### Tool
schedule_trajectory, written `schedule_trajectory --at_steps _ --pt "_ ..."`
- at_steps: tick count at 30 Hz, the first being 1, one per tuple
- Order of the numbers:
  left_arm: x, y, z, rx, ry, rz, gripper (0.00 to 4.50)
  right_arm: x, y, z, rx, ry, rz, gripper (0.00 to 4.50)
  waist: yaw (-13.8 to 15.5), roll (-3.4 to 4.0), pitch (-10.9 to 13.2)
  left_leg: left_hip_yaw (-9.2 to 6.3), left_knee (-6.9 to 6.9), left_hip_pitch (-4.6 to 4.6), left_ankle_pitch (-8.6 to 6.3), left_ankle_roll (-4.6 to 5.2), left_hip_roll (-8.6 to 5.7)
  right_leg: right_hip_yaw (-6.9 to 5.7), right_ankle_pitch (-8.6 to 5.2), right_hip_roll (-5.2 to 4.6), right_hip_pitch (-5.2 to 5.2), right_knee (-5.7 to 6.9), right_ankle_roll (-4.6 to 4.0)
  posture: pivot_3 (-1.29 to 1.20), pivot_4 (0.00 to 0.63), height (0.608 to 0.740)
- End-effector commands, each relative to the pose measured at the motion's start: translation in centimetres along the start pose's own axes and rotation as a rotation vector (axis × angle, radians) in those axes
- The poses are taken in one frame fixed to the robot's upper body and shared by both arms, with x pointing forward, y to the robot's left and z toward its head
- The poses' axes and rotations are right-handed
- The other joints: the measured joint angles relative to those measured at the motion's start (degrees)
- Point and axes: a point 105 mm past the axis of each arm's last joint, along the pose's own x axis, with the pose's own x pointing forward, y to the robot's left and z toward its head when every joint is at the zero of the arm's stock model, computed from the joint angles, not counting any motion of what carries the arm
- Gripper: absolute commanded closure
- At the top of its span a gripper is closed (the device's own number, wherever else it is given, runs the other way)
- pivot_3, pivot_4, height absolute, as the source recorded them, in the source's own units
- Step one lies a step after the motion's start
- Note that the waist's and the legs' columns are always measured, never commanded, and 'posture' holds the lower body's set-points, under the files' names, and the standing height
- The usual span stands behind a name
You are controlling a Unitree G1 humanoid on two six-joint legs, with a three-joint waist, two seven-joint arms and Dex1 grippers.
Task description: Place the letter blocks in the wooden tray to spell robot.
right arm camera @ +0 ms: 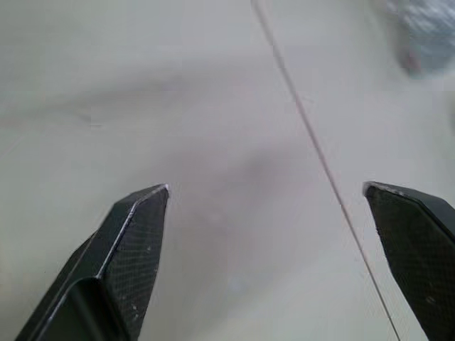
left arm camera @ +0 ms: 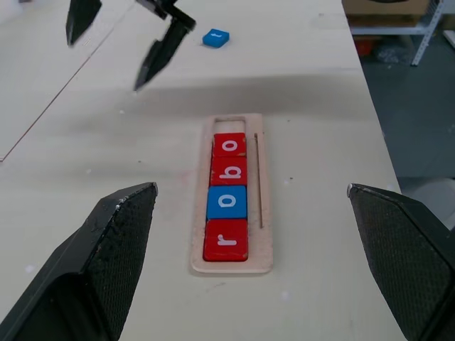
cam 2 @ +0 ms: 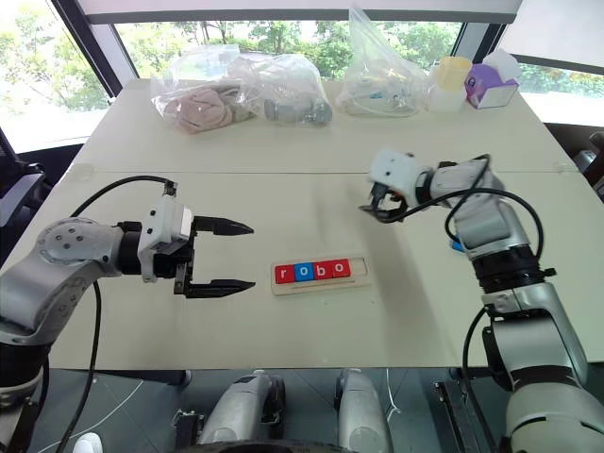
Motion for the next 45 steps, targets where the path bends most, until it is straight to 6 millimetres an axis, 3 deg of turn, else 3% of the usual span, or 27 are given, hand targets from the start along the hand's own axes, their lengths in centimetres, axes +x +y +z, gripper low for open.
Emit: schedule_trajectory --at_steps 1,4,8,15,29,32,35,37,41,45 --pt "0.2 -0.6 0.6 0.025 -0.023 -0.034 0.0 -3.7 -3.5 -2.9 0.229 0.139 -0.332 0.05 -0.05 0.0 0.0 0.01 0.0 0.0 0.0 0.0 0.0 0.0 0.0 0.0 -0.01 0.0 0.0 0.0 0.15 0.74" --pt "0.3 -0.5 0.4 0.02 -0.025 -0.041 0.0 -5.7 -3.2 -4.3 0.4 0.193 -0.489 0.05 -0.11 0.04 -0.02 0.01 0.0 0.01 0.0 0.0 0.01 0.0 0.01 -0.01 -0.02 0.03 -0.01 0.0 0.15 0.74" --pt "0.9 -0.3 0.4 0.02 -0.04 -0.062 0.0 -7.7 0.0 -7.3 0.677 0.309 -0.637 0.05 -0.31 0.06 -0.06 0.01 0.0 0.06 0.01 -0.02 0.04 0.0 0.03 0.02 -0.04 0.15 -0.01 0.0 0.15 0.74" --pt "1.1 0.0 0.4 0.026 -0.046 -0.088 0.0 -8.2 2.8 -9.5 0.941 0.391 -0.7 0.05 -0.3 0.08 -0.07 0.02 0.02 0.06 0.03 -0.01 0.01 0.03 -0.02 0.01 -0.05 0.17 -0.16 0.0 0.15 0.74" --pt "1.0 0.4 0.7 0.043 -0.043 -0.087 0.0 -6.5 4.3 -10.8 1.031 0.415 -0.663 0.05 -0.4 0.08 -0.07 -0.01 0.01 0.06 0.03 -0.01 0.02 0.03 -0.02 0.04 -0.06 0.16 -0.14 0.0 0.15 0.74" --pt "1.1 0.3 0.6 0.044 -0.043 -0.084 0.0 -5.9 4.5 -10.8 1.036 0.414 -0.645 0.91 -0.44 0.08 -0.07 -0.01 0.01 0.06 0.03 -0.01 0.02 0.02 -0.04 0.04 -0.05 0.14 -0.16 0.0 0.15 0.74" --pt "1.1 0.3 0.6 0.045 -0.041 -0.079 0.0 -5.5 4.7 -10.9 1.038 0.413 -0.631 2.56 -0.39 0.08 -0.07 -0.01 0.01 0.06 0.03 -0.01 0.02 0.03 -0.03 0.04 -0.04 0.15 -0.16 0.0 0.15 0.74" --pt "1.1 0.2 0.6 0.044 -0.041 -0.076 0.0 -5.5 4.6 -11.0 1.039 0.412 -0.632 3.35 -0.37 0.07 -0.08 -0.02 0.01 0.06 0.03 -0.01 0.02 0.03 -0.03 0.04 -0.02 0.12 -0.16 0.0 0.15 0.74" --pt "1.1 0.2 0.5 0.041 -0.039 -0.071 0.0 -5.8 4.3 -10.8 1.03 0.41 -0.633 3.35 -0.41 0.07 -0.08 -0.03 0.01 0.06 0.03 -0.01 0.02 0.03 -0.06 0.04 -0.01 0.1 -0.21 0.0 0.15 0.74" --pt "1.0 0.3 0.5 0.041 -0.038 -0.068 0.0 -6.9 4.4 -9.4 1.018 0.393 -0.611 3.35 -0.35 0.07 -0.08 -0.05 0.0 0.05 0.03 -0.01 0.02 0.02 -0.07 0.04 -0.02 0.1 -0.22 0.0 0.15 0.74"
